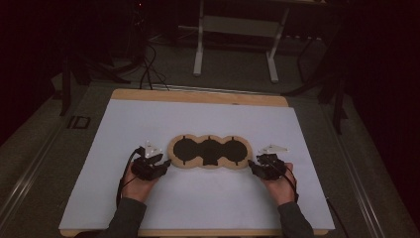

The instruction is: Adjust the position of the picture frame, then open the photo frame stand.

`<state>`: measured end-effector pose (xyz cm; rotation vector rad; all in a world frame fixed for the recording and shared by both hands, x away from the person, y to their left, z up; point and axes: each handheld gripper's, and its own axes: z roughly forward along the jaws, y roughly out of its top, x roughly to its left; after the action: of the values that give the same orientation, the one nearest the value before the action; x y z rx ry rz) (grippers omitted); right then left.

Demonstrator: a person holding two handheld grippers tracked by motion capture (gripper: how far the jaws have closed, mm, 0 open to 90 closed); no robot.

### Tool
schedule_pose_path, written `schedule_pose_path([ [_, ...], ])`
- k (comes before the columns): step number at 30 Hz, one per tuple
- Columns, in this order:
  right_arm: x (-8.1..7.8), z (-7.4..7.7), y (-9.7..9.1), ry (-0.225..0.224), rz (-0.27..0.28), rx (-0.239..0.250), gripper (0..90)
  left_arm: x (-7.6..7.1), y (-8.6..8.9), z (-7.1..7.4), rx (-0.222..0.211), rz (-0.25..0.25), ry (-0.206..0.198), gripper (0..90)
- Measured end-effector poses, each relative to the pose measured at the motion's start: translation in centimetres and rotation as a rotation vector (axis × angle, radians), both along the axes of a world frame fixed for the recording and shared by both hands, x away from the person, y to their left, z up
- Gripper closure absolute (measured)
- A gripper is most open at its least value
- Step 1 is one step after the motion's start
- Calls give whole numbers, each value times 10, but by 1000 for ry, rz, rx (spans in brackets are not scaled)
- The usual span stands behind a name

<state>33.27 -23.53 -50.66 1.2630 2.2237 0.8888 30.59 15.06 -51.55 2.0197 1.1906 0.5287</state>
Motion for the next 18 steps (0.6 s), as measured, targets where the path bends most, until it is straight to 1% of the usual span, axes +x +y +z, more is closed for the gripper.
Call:
schedule_pose_path([
  [3,-1,-2,1,-9,2,10,587,-2,-3,1,6,-12,-2,597],
  [6,-3,-4,0,-21,0,11,580,-4,-7,4,19,-24,-18,598],
  [9,-4,-5,1,-24,-2,12,578,-7,-10,6,31,-34,-36,606],
  [10,-5,-6,1,-24,-2,19,575,-8,-11,7,35,-38,-43,609],
  [12,-5,-6,0,-30,-7,21,579,-9,-14,8,43,-47,-47,624],
  [15,-6,-6,0,-32,-10,24,595,-10,-17,7,52,-46,-53,632],
  [18,-7,-5,0,-45,-12,31,657,-12,-22,7,51,-65,-55,650],
])
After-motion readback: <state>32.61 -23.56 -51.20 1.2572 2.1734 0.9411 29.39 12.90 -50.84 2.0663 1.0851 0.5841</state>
